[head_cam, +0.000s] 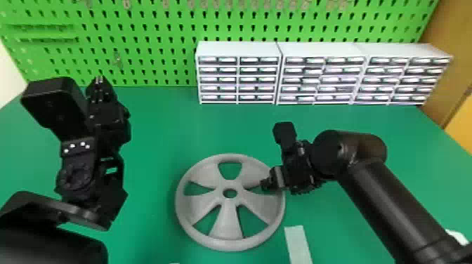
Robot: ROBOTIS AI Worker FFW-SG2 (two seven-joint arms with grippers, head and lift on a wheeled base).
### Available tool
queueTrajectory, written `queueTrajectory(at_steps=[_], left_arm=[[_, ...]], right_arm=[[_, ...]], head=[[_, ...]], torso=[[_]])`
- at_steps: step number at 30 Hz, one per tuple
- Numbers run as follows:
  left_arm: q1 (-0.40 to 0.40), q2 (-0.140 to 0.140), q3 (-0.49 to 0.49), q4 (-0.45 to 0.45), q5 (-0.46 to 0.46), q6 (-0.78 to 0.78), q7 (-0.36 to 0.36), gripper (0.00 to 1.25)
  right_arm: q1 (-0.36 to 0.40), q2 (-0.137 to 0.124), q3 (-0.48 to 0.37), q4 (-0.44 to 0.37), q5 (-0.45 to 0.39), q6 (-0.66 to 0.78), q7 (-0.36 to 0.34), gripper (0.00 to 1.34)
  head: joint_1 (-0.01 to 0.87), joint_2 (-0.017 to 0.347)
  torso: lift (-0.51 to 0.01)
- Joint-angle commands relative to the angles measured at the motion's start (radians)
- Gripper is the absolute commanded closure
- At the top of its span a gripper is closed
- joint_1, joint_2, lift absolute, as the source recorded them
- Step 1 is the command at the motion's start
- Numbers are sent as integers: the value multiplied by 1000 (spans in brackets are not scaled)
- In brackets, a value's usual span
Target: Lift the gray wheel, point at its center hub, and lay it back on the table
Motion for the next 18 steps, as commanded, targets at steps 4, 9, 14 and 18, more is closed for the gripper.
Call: queueTrajectory(at_steps=[4,9,14,18], left_arm=[[0,0,-1,1,0,-2,1,1154],[0,0,-1,2,2,-2,0,1153],[0,0,-1,2,5,-4,0,1153],[0,0,1,2,14,-5,0,1153]], right_arm=[[0,-1,-9,0,-5,-9,1,450],[0,-4,-10,0,-2,-15,14,383],[3,-4,-18,-2,-2,-21,21,341],[8,-6,-44,-2,6,-37,58,340]], head=[[692,48],[692,48],[692,48],[692,48]], torso=[[-96],[-96],[-96],[-96]])
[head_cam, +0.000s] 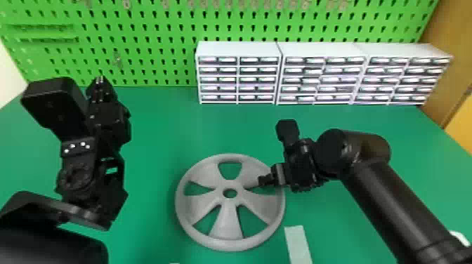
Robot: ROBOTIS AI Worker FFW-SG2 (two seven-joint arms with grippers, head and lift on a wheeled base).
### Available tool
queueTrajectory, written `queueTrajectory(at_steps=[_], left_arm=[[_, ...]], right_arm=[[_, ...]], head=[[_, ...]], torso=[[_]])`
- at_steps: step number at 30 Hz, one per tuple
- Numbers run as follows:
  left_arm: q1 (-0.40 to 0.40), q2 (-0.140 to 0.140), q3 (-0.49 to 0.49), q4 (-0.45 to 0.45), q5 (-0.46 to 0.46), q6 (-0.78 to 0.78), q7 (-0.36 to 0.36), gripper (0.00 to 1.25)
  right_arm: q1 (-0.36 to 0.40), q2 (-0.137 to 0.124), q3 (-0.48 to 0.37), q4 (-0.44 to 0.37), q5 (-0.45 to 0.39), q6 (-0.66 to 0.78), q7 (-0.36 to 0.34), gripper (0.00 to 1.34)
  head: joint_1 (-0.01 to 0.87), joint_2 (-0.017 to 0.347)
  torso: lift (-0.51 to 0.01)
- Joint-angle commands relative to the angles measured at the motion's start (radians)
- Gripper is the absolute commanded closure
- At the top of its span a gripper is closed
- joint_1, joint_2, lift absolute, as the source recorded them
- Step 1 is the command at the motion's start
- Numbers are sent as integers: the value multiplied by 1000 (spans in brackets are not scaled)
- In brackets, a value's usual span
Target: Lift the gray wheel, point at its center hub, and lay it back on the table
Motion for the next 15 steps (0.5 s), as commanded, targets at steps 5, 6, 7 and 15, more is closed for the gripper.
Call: queueTrajectory(at_steps=[5,6,7,15], left_arm=[[0,0,3,2,11,-1,0,1153],[0,0,3,3,11,-1,0,1153],[-1,0,1,5,11,-1,0,1153],[-3,0,-3,23,17,-21,0,1153]], right_arm=[[14,-2,-89,-26,72,-46,131,340],[19,-2,-104,-34,82,-58,151,340],[26,-2,-123,-48,107,-81,185,340],[91,-2,-193,-120,245,-348,378,340]], head=[[692,48],[692,48],[692,48],[692,48]], torso=[[-96],[-96],[-96],[-96]])
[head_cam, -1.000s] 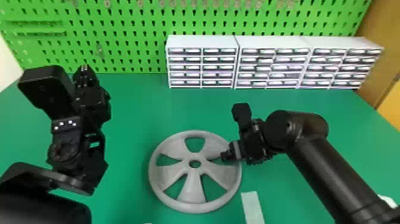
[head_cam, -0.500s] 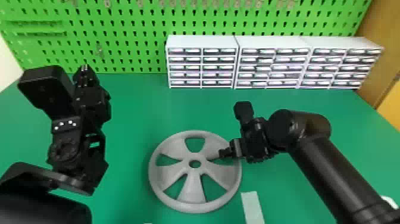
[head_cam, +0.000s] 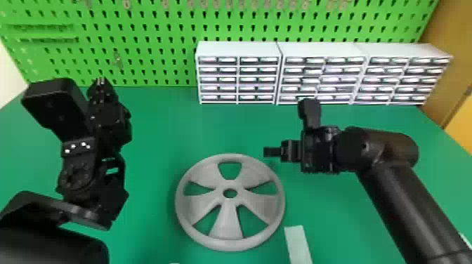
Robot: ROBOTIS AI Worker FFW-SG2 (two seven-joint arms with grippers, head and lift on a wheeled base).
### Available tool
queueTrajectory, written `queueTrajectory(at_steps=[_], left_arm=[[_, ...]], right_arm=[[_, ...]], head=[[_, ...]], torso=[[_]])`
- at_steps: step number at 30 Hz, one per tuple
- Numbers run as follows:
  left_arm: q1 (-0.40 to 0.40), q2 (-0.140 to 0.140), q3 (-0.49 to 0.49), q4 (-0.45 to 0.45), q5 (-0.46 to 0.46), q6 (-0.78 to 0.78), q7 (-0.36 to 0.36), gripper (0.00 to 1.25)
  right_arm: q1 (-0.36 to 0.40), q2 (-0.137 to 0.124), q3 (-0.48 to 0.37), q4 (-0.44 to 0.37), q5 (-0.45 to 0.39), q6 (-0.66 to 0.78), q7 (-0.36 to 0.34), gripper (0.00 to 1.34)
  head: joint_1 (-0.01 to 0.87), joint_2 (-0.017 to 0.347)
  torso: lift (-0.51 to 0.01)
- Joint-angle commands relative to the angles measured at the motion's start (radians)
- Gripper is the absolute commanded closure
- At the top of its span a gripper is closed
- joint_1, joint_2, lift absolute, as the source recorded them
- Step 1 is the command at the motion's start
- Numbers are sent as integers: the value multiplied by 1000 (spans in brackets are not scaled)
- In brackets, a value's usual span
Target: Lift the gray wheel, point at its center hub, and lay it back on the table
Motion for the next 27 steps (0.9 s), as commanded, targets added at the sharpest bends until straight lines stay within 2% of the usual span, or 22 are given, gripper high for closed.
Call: queueTrajectory(at_steps=[1,7,17,22,27], left_arm=[[0,0,-4,13,5,-13,0,1153],[-9,0,-12,34,16,-22,-2,1153],[-56,-2,-55,123,28,-67,-12,1153],[-97,-3,-86,206,52,-146,-17,1153],[-120,-3,-92,254,51,-186,-29,1153]], right_arm=[[36,0,-28,-36,113,-194,91,343],[65,2,-39,-62,179,-360,142,343],[115,9,-41,-85,217,-633,145,338],[142,17,-45,-91,228,-782,145,338],[154,23,-45,-91,236,-868,145,340]], head=[[692,48],[692,48],[692,48],[692,48],[692,48]], torso=[[-96],[-96],[-96],[-96],[-96]])
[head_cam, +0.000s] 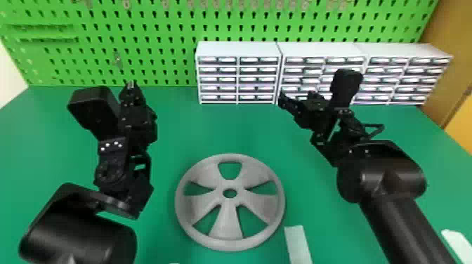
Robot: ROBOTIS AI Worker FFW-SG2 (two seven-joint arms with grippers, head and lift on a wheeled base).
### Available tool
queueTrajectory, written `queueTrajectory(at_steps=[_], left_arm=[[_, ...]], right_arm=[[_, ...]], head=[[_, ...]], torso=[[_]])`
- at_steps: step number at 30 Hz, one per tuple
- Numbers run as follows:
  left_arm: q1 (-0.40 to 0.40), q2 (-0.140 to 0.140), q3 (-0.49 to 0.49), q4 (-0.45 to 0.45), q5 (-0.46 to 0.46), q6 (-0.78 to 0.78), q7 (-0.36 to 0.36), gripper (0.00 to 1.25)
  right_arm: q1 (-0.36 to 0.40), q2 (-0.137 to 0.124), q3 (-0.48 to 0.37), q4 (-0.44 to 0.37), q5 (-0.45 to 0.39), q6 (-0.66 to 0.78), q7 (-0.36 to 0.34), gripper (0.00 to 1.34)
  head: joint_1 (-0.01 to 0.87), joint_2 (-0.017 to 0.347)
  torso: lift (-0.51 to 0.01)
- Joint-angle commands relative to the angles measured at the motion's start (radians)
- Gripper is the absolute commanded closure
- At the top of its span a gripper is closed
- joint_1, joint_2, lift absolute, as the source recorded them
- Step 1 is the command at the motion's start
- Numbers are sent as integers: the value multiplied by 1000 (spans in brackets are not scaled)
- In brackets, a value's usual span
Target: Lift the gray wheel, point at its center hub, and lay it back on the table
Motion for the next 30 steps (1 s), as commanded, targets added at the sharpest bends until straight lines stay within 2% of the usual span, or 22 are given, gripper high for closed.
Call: queueTrajectory(at_steps=[1,6,13,22,25,30], left_arm=[[-22,0,-2,54,0,-45,-16,1151],[-34,-10,7,123,14,-116,-58,1145],[-39,-14,28,155,12,-131,-98,1144],[-14,-59,88,173,0,-139,-148,1128],[-8,-80,108,180,-4,-139,-174,1078],[-8,-123,154,193,-15,-139,-262,952]], right_arm=[[13,3,3,0,7,-100,0,340],[19,3,-9,0,26,-172,0,338],[45,5,-12,0,49,-212,-2,338],[62,0,6,0,52,-215,-2,338],[62,-1,14,0,52,-217,-2,338],[60,-6,20,-2,52,-223,-2,338]], head=[[692,48],[692,48],[692,48],[692,48],[692,48],[692,48]], torso=[[-96],[-96],[-96],[-96],[-96],[-96]])
